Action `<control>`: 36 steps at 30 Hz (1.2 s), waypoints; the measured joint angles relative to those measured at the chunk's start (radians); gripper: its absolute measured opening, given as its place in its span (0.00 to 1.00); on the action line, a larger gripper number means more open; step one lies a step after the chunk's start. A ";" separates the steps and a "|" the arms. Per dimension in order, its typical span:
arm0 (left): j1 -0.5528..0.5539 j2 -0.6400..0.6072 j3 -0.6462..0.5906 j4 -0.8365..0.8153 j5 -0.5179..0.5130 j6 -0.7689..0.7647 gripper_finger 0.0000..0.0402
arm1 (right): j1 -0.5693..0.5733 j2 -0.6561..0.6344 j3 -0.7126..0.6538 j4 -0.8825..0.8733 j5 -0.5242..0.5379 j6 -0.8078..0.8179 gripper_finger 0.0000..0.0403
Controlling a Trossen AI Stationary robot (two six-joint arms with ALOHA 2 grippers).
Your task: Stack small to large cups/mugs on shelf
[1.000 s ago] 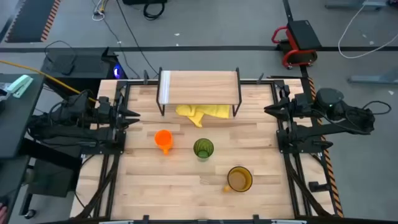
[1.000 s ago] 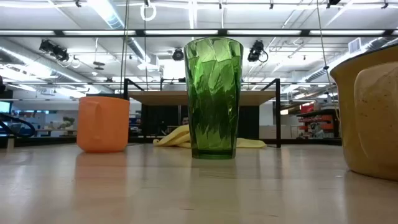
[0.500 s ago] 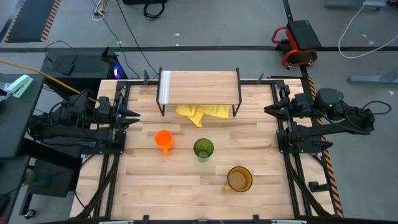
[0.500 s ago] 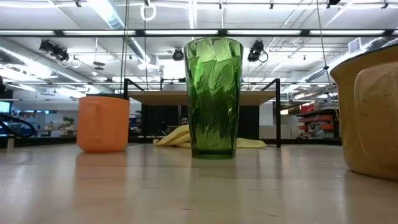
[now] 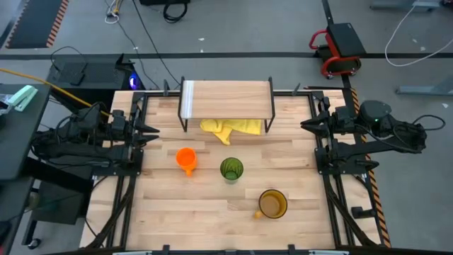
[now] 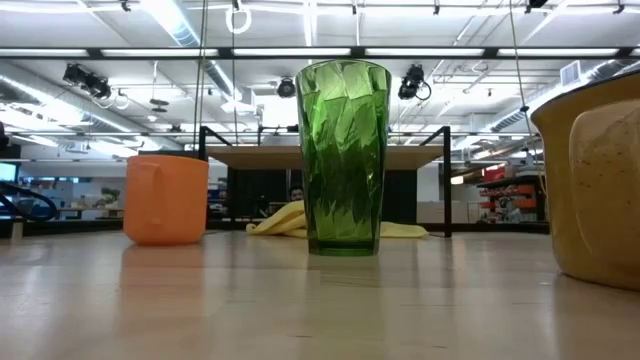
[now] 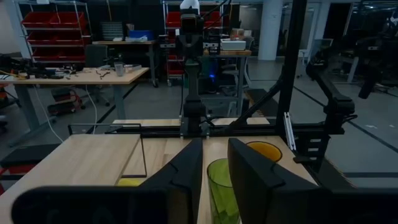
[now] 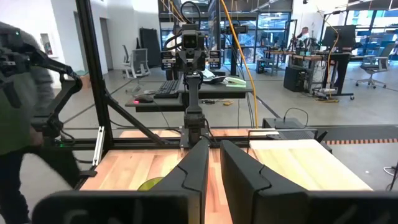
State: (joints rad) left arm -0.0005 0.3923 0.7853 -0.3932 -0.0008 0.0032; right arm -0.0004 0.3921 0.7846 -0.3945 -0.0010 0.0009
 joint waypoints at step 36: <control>0.000 0.001 0.000 0.139 0.000 -0.134 0.22 | 0.000 0.000 0.000 0.000 0.000 0.000 0.13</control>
State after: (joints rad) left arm -0.0006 0.3931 0.7849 -0.2544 -0.0012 -0.1306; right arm -0.0002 0.3920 0.7848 -0.3946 -0.0010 0.0006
